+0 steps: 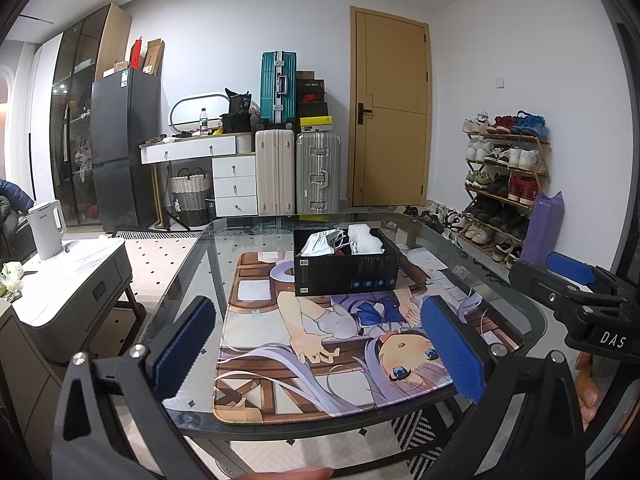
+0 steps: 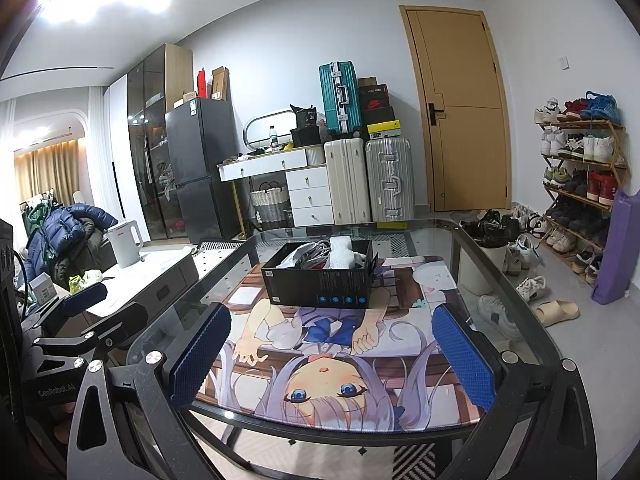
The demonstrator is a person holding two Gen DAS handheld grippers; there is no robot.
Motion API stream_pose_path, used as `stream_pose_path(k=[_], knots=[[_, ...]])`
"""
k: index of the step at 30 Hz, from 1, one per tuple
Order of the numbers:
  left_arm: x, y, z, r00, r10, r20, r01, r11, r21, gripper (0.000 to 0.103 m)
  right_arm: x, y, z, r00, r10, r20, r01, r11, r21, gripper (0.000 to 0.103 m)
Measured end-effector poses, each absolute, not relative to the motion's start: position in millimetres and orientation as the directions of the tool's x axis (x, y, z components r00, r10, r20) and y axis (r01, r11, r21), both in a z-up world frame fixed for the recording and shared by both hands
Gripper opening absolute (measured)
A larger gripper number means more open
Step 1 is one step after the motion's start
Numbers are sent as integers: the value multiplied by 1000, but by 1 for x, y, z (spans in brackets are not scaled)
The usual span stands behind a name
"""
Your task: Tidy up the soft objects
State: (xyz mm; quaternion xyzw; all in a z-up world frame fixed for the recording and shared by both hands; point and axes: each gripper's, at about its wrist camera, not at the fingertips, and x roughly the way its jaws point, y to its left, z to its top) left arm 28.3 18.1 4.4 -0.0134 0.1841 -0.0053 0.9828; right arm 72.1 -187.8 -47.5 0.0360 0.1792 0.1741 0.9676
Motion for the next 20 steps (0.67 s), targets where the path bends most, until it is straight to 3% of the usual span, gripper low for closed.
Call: stream_pose_path(k=[20], knots=[[26, 21, 4, 933, -14, -358, 2, 999, -34, 103, 71, -188, -49, 873, 351, -339, -328, 936, 127, 102]])
